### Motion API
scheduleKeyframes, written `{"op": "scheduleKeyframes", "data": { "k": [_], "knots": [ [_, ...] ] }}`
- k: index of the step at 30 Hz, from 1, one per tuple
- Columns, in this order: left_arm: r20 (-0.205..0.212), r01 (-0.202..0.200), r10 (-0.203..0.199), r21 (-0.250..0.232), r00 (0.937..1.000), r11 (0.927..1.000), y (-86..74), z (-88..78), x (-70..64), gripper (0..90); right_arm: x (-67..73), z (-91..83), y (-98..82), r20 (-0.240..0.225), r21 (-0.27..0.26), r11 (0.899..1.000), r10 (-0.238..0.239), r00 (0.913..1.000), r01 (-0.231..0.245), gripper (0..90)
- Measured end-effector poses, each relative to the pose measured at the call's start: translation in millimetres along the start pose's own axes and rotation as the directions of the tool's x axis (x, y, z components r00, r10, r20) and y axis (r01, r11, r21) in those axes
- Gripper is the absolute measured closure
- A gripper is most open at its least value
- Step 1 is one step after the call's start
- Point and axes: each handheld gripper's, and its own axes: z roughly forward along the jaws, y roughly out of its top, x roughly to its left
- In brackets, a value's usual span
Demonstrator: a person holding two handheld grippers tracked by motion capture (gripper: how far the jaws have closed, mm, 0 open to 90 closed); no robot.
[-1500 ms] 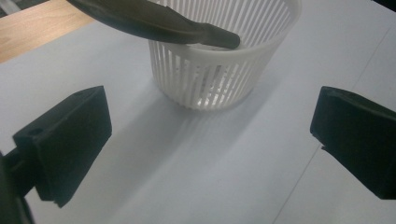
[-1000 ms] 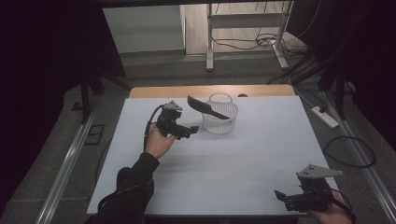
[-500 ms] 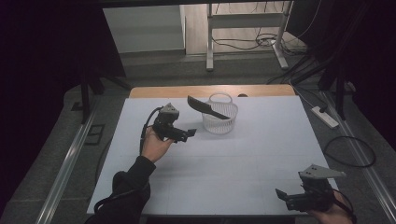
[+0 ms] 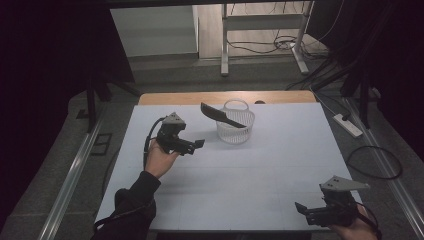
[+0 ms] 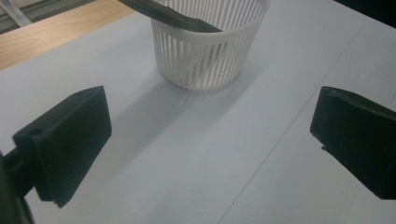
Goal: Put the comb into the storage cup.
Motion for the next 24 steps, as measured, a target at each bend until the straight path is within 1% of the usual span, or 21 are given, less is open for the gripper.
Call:
{"op": "scheduleKeyframes", "data": {
  "k": [10,12,18,24],
  "knots": [
    [0.003,0.014,-0.014,-0.013,0.9999,0.9998,-9.1,-12.3,-1.8,0.0,0.6,0.4,0.3,0.008,0.002,1.0,-0.001,1.0,0.001,0.0],
    [0.001,0.011,-0.011,-0.008,0.9999,0.9999,-11.5,-14.5,-2.0,0.0,0.7,0.3,0.3,0.008,0.002,1.0,-0.002,1.0,0.002,0.0],
    [0.006,0.022,-0.022,-0.007,0.9998,0.9997,-18.4,-19.8,-5.2,0.0,0.8,0.6,0.4,0.005,0.003,1.0,-0.005,1.0,0.005,0.0],
    [0.003,0.014,-0.014,0.005,0.9999,0.9999,-24.2,-24.2,-11.0,0.0,1.1,0.6,0.5,0.004,0.006,1.0,-0.009,1.0,0.009,0.0]
  ]
}}
